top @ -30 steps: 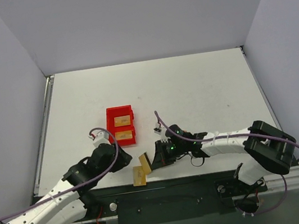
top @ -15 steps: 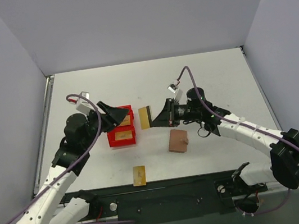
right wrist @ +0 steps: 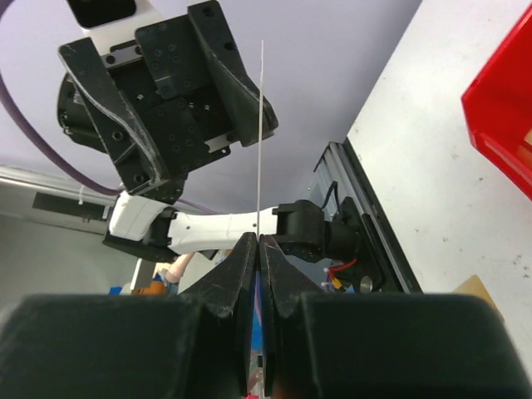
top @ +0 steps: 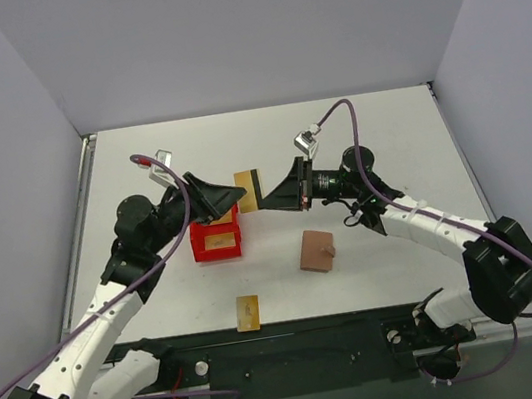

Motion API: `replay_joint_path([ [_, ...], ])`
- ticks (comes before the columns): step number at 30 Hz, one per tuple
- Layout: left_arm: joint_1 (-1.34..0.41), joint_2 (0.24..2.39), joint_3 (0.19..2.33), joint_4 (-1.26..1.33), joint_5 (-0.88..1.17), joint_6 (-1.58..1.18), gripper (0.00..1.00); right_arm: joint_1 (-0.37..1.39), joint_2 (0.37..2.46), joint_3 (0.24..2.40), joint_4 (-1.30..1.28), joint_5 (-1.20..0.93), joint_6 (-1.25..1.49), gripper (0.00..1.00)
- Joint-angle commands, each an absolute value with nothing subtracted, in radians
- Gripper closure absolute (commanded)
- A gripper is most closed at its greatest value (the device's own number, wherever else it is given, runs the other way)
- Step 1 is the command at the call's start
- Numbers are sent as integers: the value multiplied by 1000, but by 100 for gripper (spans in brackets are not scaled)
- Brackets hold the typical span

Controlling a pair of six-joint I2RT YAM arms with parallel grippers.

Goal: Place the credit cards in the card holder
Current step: Pick up the credit card at the corner of the board, then insert the credit card into the card holder.

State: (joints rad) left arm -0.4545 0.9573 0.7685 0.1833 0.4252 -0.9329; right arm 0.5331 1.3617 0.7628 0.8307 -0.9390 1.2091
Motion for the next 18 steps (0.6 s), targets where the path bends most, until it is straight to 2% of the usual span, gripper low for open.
replay_joint_path([
  [1, -448, 927, 765, 226, 448, -902, 33, 535, 1377, 792, 1058, -1000, 1307, 100],
  [9, -448, 940, 764, 245, 459, -913, 34, 551, 1371, 811, 1008, -1005, 1276, 100],
  [18, -449, 951, 752, 322, 500, -943, 58, 571, 1371, 824, 950, -1008, 1243, 100],
])
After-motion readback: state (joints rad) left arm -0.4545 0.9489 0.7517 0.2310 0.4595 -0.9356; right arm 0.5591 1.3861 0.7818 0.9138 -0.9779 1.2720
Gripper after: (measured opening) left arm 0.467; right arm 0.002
